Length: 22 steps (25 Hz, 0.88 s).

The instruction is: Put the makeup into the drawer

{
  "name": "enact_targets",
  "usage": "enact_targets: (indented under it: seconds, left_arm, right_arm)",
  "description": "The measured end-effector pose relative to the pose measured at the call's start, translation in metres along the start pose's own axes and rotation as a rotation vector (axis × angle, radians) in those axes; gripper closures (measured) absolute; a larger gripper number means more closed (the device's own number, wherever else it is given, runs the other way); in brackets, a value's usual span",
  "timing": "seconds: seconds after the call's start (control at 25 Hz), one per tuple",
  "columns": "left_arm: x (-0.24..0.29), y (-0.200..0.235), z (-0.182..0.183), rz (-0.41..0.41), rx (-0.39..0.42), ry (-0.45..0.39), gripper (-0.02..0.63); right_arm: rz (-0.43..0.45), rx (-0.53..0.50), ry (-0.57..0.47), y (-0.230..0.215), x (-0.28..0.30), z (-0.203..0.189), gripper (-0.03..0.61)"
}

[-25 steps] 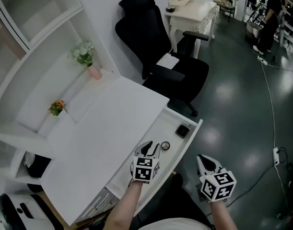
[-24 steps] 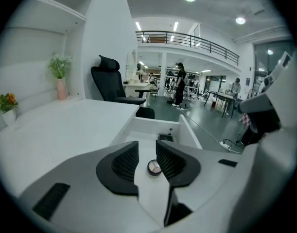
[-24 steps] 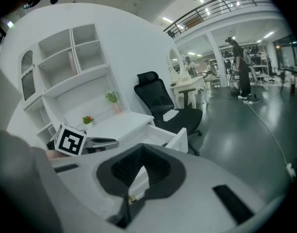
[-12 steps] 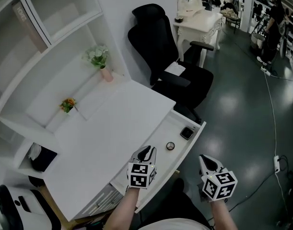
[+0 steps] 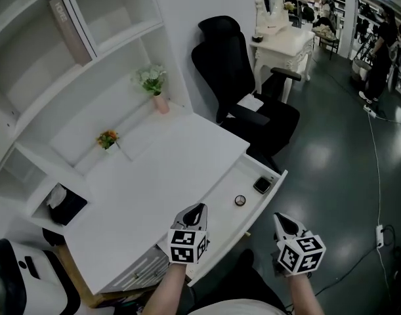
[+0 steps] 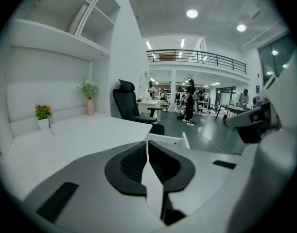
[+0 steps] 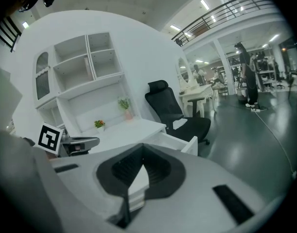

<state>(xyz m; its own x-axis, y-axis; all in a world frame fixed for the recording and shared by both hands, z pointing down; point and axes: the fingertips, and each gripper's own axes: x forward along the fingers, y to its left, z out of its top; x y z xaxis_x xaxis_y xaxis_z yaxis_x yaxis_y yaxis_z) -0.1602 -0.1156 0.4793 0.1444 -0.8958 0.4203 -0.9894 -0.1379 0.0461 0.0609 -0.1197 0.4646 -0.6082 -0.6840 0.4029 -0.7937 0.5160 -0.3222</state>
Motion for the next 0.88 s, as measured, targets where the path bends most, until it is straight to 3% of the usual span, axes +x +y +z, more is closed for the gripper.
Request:
enact_targets:
  seconds: [0.88]
  left_arm:
    - [-0.087, 0.022, 0.001, 0.058, -0.067, -0.096, 0.609]
  right_arm:
    - [0.009, -0.072, -0.042, 0.038, -0.029, -0.002, 0.577]
